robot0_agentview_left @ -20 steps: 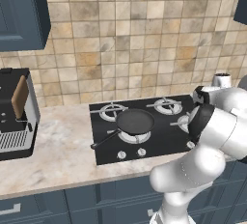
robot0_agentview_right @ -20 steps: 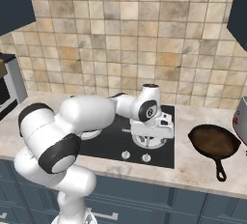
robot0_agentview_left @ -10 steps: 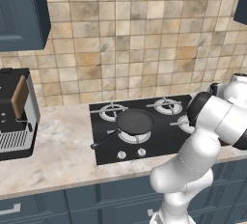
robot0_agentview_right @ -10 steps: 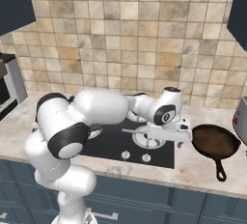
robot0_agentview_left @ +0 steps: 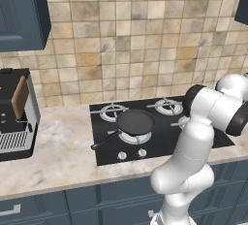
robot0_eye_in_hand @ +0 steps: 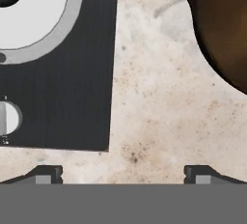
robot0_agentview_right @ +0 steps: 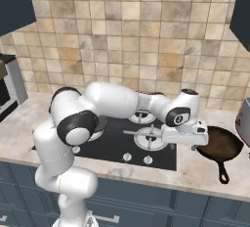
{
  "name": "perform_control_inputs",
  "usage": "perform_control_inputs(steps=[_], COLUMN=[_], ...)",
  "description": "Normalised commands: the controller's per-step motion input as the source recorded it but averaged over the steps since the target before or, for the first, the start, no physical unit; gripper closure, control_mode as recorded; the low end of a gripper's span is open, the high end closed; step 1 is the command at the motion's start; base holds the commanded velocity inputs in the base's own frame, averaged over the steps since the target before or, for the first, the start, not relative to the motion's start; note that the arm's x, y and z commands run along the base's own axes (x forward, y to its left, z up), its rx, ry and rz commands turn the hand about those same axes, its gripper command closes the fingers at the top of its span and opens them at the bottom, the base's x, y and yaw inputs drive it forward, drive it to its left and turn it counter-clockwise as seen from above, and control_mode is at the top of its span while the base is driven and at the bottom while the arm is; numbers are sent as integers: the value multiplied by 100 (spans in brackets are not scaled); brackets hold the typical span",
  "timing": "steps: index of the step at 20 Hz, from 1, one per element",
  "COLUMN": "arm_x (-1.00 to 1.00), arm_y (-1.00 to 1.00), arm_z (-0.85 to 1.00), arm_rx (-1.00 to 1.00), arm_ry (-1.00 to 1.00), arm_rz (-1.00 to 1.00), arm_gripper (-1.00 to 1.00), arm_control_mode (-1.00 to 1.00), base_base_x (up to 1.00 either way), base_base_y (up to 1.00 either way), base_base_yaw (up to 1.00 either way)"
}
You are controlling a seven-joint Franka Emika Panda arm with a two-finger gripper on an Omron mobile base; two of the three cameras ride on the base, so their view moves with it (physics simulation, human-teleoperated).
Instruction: Place both pans onto different burners. Then place the corn and the chicken drumstick on different pans.
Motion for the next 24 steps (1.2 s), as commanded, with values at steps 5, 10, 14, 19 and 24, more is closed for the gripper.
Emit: perform_control_inputs(steps=[5, 10, 14, 19, 24], arm_x=[0, 0, 0, 0, 0], arm_y=[-36, -33, -39, -43, -43], arm_z=[0, 0, 0, 0, 0], arm_rx=[2, 1, 0, 0, 0], arm_ry=[0, 0, 0, 0, 0], arm_rz=[5, 5, 5, 4, 3], arm_gripper=[-100, -100, -100, -100, -100], arm_control_mode=[-100, -100, -100, -100, -100], base_base_x=[0, 0, 0, 0, 0], base_base_y=[0, 0, 0, 0, 0], base_base_yaw=[0, 0, 0, 0, 0])
